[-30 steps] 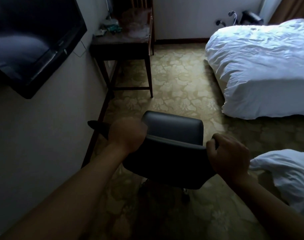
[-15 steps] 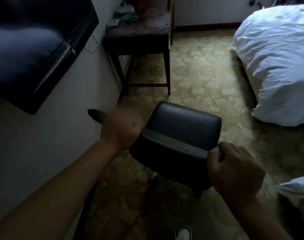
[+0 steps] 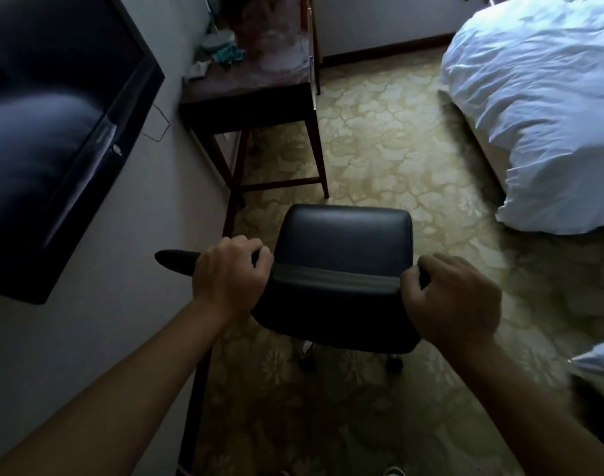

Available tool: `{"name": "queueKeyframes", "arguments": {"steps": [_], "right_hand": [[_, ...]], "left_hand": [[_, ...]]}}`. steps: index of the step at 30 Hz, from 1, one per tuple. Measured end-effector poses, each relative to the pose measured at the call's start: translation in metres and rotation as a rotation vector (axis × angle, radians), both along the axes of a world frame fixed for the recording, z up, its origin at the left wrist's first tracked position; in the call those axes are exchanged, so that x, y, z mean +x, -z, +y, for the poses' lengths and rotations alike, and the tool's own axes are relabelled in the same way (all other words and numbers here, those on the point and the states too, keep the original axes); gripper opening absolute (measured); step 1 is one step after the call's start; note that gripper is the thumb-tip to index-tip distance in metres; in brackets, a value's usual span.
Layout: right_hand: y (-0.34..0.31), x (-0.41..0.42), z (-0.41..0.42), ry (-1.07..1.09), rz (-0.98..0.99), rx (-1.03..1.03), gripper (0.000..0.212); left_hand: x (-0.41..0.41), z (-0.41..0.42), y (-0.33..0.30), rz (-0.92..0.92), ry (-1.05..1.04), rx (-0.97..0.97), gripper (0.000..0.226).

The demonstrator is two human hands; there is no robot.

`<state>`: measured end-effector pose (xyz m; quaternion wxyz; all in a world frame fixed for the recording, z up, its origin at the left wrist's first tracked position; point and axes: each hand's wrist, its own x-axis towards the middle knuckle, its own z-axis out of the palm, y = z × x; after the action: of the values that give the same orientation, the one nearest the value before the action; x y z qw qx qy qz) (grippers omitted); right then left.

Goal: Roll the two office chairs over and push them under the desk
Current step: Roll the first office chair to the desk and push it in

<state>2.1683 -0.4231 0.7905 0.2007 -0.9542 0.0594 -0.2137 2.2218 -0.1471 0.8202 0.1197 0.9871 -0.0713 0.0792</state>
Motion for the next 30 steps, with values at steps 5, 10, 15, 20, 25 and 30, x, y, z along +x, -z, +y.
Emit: {"name": "queueKeyframes", "arguments": {"steps": [5, 10, 15, 20, 25, 30], "right_hand": [[0.004, -0.012, 0.004, 0.045, 0.035, 0.031, 0.032], [0.003, -0.063, 0.025, 0.135, 0.029, 0.093, 0.032], [0.002, -0.113, 0.066, 0.210, 0.052, 0.126, 0.033], [0.001, -0.127, 0.107, 0.379, 0.021, -0.016, 0.030], [0.003, -0.101, 0.112, 0.433, -0.089, -0.057, 0.028], [0.006, -0.064, 0.103, 0.422, -0.208, -0.060, 0.034]], "left_hand": [[-0.009, 0.001, 0.004, -0.013, 0.036, 0.002, 0.036], [-0.036, 0.015, 0.008, -0.012, 0.143, -0.023, 0.044], [-0.048, 0.044, 0.013, -0.043, 0.216, 0.003, 0.040], [-0.031, 0.067, 0.011, -0.067, 0.294, -0.038, 0.037], [0.005, 0.065, 0.006, -0.105, 0.372, -0.065, 0.031], [0.043, 0.057, 0.002, -0.178, 0.393, -0.077, 0.034]]}}
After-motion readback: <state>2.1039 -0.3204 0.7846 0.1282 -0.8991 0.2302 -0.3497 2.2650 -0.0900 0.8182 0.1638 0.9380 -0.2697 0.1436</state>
